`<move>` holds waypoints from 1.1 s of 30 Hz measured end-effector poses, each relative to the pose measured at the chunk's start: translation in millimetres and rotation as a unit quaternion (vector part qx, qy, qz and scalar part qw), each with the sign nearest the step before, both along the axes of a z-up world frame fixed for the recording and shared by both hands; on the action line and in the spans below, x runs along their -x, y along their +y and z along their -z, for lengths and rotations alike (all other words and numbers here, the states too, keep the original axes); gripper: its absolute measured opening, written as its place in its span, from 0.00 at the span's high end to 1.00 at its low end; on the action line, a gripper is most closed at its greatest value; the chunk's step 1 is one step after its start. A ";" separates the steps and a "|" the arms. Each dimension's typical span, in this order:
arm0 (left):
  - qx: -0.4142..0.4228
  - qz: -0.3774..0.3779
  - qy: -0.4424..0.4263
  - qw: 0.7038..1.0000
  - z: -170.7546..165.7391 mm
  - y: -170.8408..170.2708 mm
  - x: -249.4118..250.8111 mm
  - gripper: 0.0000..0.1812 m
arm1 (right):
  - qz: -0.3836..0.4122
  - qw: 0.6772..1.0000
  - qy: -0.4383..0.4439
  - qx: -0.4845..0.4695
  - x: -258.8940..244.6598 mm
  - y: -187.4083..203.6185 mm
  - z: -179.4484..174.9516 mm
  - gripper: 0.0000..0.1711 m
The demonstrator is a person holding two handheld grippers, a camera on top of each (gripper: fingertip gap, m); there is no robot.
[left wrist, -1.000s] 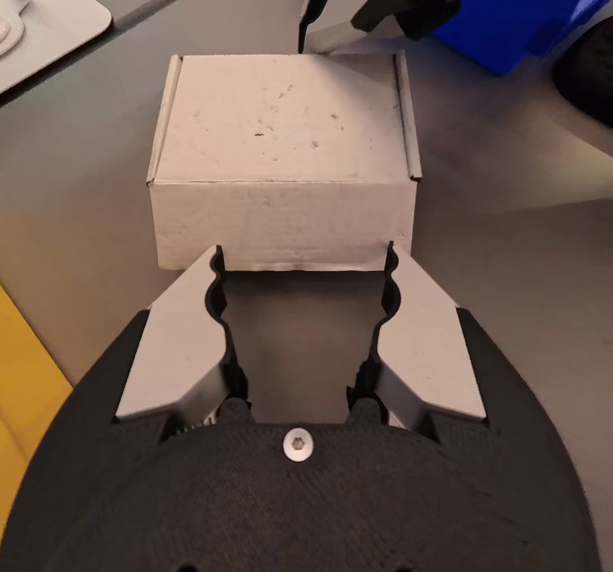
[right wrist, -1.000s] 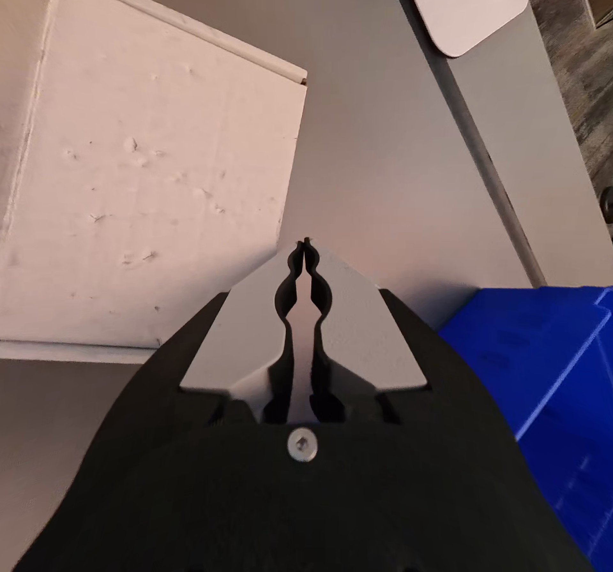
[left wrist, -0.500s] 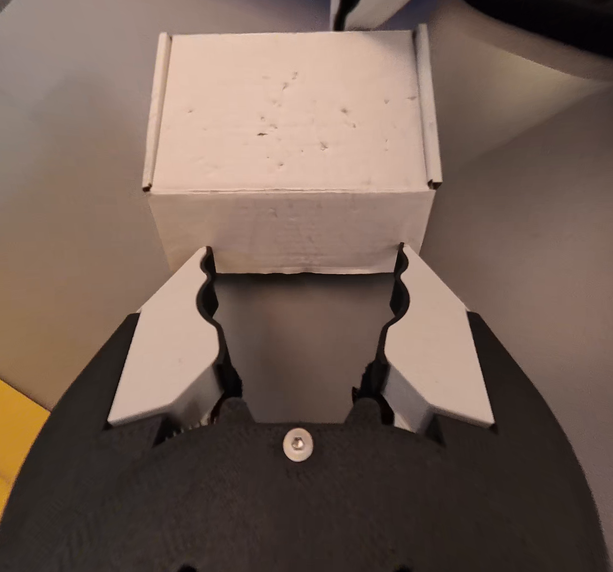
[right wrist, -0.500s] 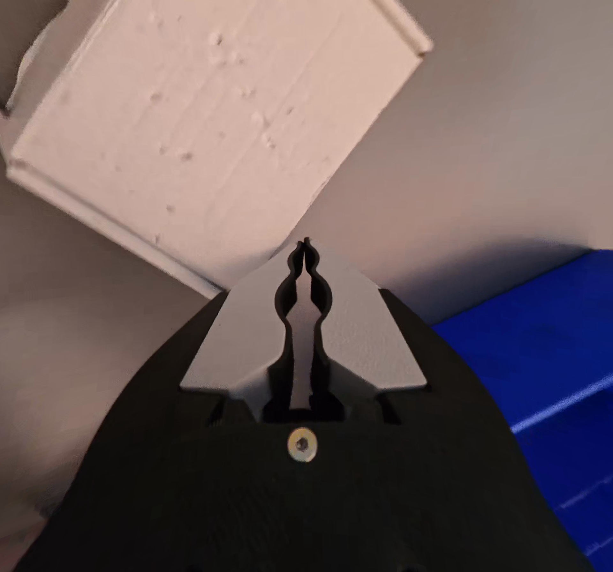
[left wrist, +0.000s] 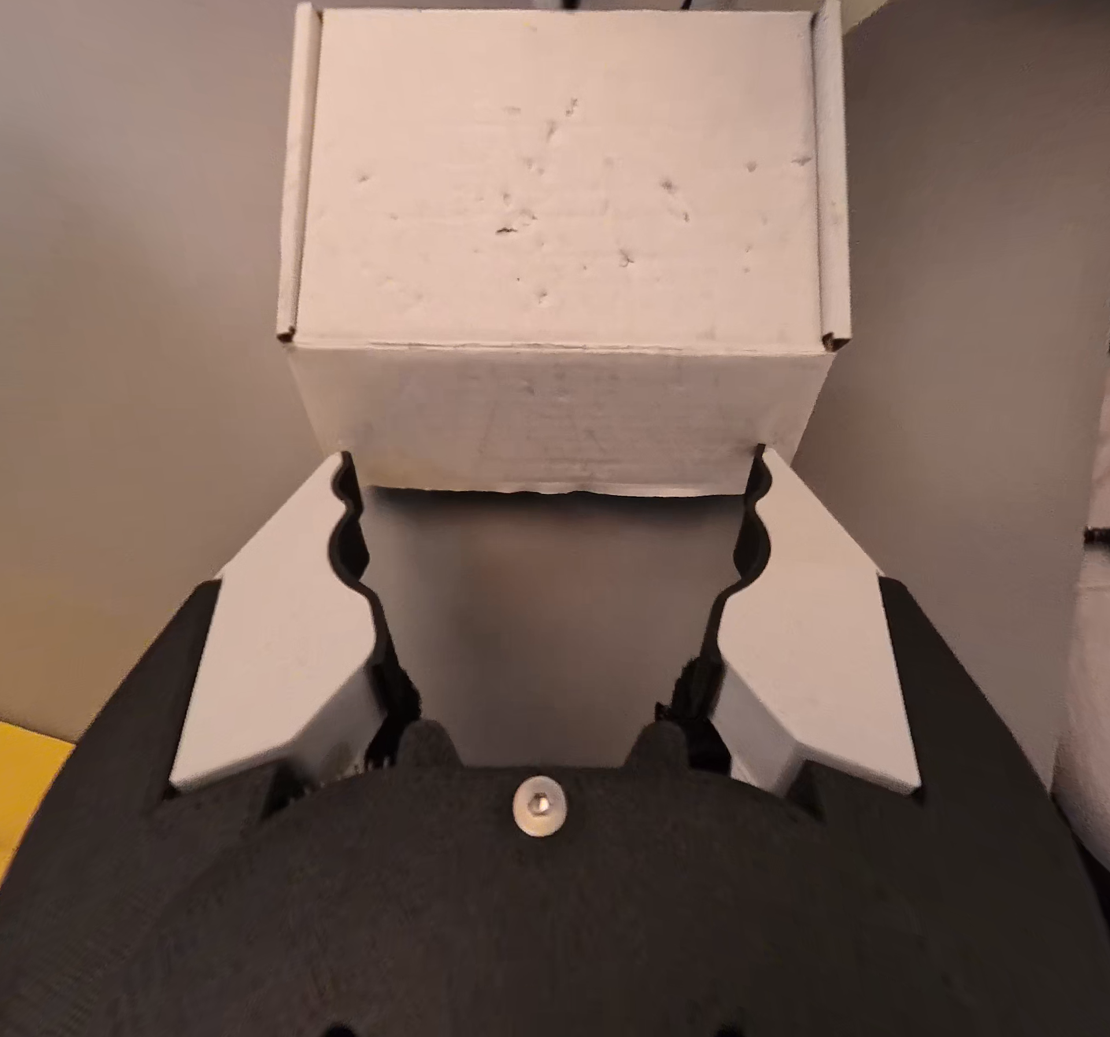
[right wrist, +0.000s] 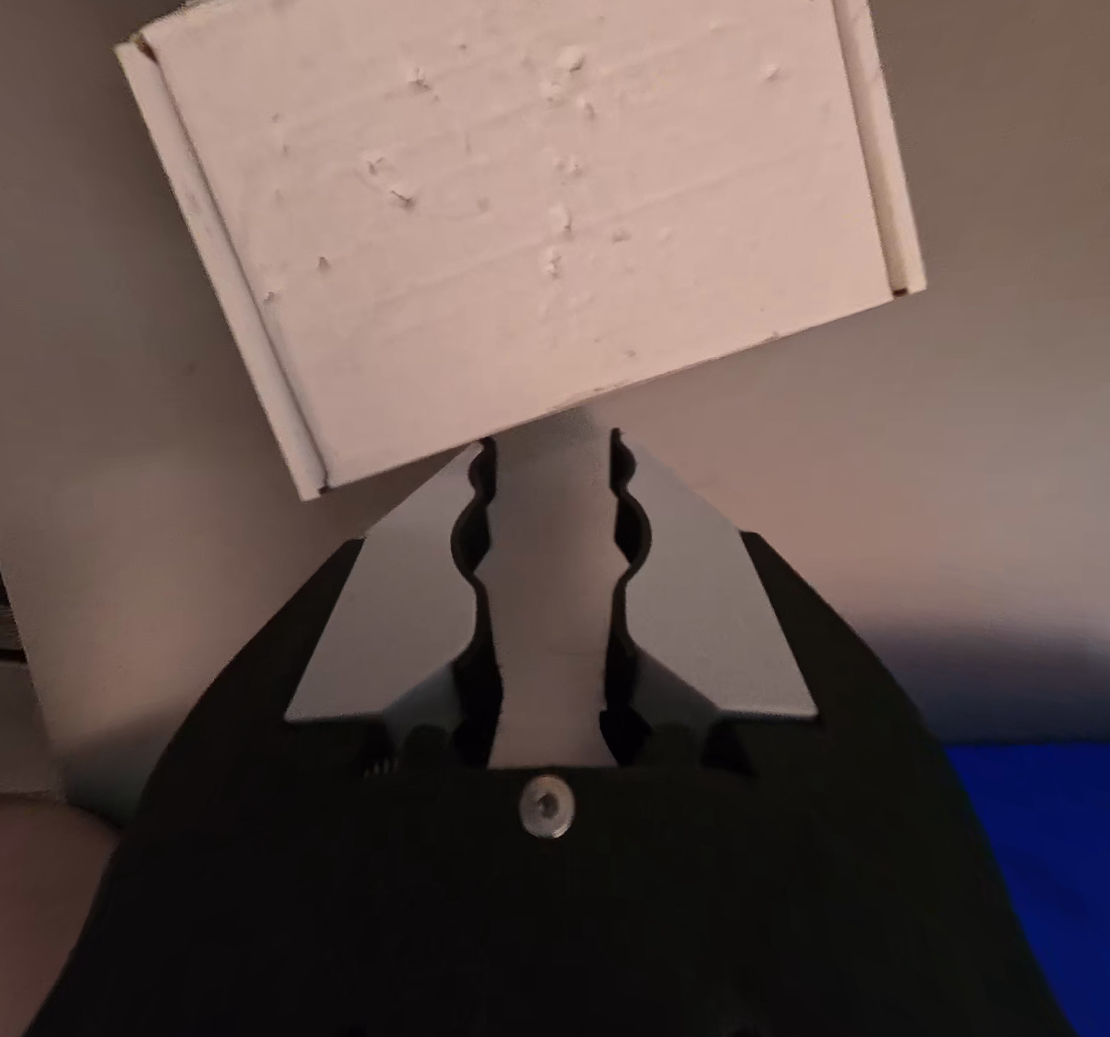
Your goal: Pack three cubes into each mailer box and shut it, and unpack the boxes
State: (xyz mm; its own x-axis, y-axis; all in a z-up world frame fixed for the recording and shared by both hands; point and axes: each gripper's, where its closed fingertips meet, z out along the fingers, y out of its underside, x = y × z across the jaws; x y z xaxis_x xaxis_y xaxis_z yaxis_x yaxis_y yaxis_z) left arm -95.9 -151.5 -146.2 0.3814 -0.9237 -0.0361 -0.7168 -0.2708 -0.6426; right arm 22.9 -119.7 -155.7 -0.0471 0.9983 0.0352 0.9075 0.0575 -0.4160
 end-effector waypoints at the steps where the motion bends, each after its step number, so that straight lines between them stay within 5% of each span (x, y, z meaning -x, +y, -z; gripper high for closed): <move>1: 0.000 0.005 0.002 1.000 -0.3 -2.4 0.4 0.31 | 0.001 1.000 0.001 -0.001 0.0 1.1 0.7 0.72; 4: -0.004 0.007 0.007 1.000 -1.6 -5.8 4.0 0.33 | -0.010 1.000 0.007 -0.006 3.1 1.9 3.3 0.63; 33: 0.059 0.026 0.031 0.997 20.1 -14.5 6.8 0.26 | -0.072 0.996 0.044 0.018 19.8 -9.0 13.4 0.54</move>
State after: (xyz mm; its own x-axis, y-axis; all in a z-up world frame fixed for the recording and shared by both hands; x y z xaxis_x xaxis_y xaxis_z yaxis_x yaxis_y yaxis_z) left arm -102.7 -166.1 -166.4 0.3325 -0.9417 0.0511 -0.7696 -0.3022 -0.5625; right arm 3.1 -128.7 -169.1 -0.1878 0.9822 0.0094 0.8506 0.1674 -0.4984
